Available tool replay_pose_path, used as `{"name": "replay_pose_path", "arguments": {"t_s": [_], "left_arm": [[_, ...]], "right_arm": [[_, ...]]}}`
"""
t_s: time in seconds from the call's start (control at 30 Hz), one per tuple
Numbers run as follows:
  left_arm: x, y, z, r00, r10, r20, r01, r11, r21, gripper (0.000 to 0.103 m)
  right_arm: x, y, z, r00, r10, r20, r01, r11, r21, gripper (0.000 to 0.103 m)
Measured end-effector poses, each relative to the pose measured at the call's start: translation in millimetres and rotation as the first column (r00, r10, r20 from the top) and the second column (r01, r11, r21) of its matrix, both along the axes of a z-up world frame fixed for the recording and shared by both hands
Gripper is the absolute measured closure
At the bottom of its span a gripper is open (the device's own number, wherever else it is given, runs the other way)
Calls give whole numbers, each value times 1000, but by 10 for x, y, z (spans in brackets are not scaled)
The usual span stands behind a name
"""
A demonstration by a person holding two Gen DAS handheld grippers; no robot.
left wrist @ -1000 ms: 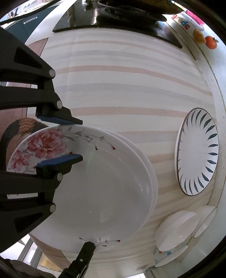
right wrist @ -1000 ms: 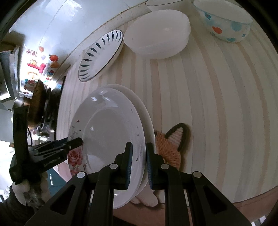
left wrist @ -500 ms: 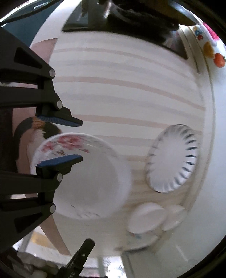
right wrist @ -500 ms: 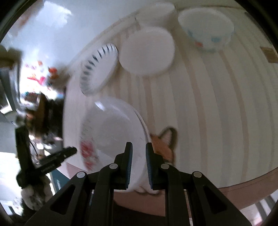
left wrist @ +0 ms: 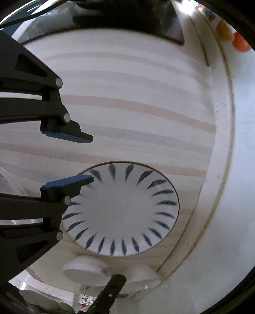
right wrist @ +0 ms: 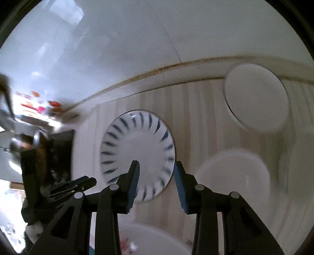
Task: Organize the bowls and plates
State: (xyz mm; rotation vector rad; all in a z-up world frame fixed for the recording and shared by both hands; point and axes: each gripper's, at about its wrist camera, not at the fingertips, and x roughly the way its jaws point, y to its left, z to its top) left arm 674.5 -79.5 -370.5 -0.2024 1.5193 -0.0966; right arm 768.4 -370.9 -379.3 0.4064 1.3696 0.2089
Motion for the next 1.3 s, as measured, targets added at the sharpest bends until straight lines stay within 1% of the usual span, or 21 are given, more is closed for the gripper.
{"name": "replay_pose_path", "arguments": {"t_s": [0.1,0.2,0.23,0.27,0.3,0.33,0.4,0.43,0.5,0.57,0.63,0.7,0.8,0.97,1.13,1.3], "left_arm": [[94,3,-119,1000,17,-14,-17,999,-32,72],[136,-54,-176,1000,11,-7,-12,998,-56,72],[143,-83,-197,1000,3,-8,-3,998,-59,72],[145,-111,-217,1000,-3,-9,3,998,-65,78],[141,-124,-229,1000,-4,-9,3,998,-66,79],[131,-123,-218,1000,3,1,-3,998,-63,79],[113,-99,-202,1000,11,4,-11,997,-70,80],[108,-102,-203,1000,16,5,-16,997,-75,80],[86,-86,-173,1000,17,8,-17,997,-71,80],[77,-82,-119,1000,7,23,-5,999,-51,80],[73,-74,-59,1000,1,29,1,999,-47,80],[127,-122,-6,999,8,32,-6,999,-48,80],[125,-140,168,998,0,64,2,999,-37,80],[30,-166,465,995,-8,103,12,999,-40,80],[-243,-187,733,989,-23,146,28,999,-32,80],[-625,-260,840,985,-45,169,49,999,-15,80]], "right_arm": [[253,36,-203,999,28,-30,-30,998,-50,64],[365,62,-350,997,48,-54,-52,996,-75,65],[410,90,-405,996,63,-67,-69,994,-85,69],[421,98,-457,994,74,-77,-81,993,-91,72],[440,119,-502,992,86,-88,-94,990,-100,78],[469,147,-555,990,102,-103,-113,987,-116,84],[489,195,-619,985,128,-113,-144,980,-138,91],[498,219,-637,983,142,-112,-159,974,-160,91],[503,242,-649,982,155,-106,-172,970,-174,92],[492,231,-642,983,153,-97,-168,971,-168,92],[479,228,-635,985,149,-91,-162,975,-154,92],[440,218,-603,985,152,-84,-163,975,-150,91],[383,179,-531,986,149,-75,-158,978,-133,92],[203,95,-287,987,152,-44,-157,980,-121,92],[-82,15,16,988,154,-11,-154,984,-91,92],[-524,-78,291,989,148,27,-146,988,-53,92]]}}
